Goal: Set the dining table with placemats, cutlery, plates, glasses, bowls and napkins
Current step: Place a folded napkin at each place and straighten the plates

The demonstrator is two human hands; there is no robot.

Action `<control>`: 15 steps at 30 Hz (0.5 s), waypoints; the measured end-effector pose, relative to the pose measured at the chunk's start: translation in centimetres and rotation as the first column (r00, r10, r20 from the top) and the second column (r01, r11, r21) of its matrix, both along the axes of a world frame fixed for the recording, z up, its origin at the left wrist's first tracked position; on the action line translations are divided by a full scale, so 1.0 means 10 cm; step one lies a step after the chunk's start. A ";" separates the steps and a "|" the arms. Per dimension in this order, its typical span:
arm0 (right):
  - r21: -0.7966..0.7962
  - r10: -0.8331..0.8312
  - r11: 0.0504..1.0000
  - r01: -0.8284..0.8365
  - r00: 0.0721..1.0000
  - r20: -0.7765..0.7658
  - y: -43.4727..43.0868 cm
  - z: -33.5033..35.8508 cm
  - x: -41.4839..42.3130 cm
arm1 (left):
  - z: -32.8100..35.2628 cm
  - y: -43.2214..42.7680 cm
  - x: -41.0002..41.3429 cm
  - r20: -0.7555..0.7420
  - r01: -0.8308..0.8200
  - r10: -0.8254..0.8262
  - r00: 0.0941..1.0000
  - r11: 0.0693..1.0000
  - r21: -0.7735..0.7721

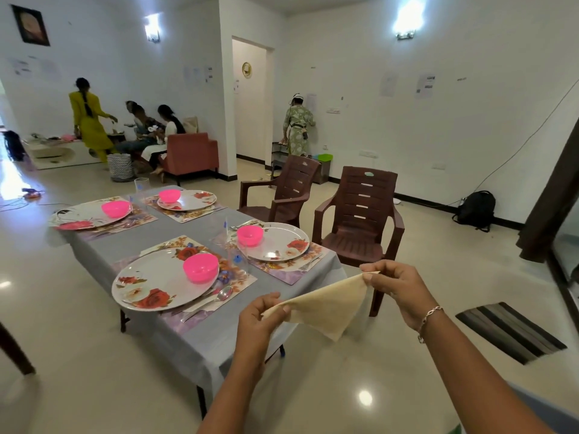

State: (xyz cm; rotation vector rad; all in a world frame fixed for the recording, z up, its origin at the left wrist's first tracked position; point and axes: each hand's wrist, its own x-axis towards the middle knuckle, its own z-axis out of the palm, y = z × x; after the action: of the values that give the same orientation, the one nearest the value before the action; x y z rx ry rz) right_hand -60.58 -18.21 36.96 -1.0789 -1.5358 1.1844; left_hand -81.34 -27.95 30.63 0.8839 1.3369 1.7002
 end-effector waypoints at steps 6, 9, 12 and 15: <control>-0.268 0.027 0.962 -0.054 0.994 -0.103 -0.02 0.02 -0.25 | 0.05 -0.08 0.05 0.497 0.141 -0.126 0.858 0.990 0.008; -0.382 -0.009 0.923 -0.049 0.989 -0.148 -0.01 -0.01 -0.38 | 0.01 -0.12 0.03 0.686 0.162 -0.135 0.715 0.986 0.025; -0.458 -0.029 0.888 -0.051 0.985 -0.167 -0.02 -0.06 -0.50 | 0.00 -0.15 0.00 0.746 0.143 -0.092 0.659 0.990 -0.004; -0.516 -0.026 0.851 -0.095 0.975 -0.222 -0.02 -0.10 -0.62 | 0.01 -0.18 -0.06 0.807 0.094 -0.054 0.588 0.996 -0.002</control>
State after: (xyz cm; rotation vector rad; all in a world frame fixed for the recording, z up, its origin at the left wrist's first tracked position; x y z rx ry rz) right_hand -66.73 -18.45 35.99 -1.2151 -1.0808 1.7517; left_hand -81.91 -29.73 30.71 0.0478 0.6719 1.6669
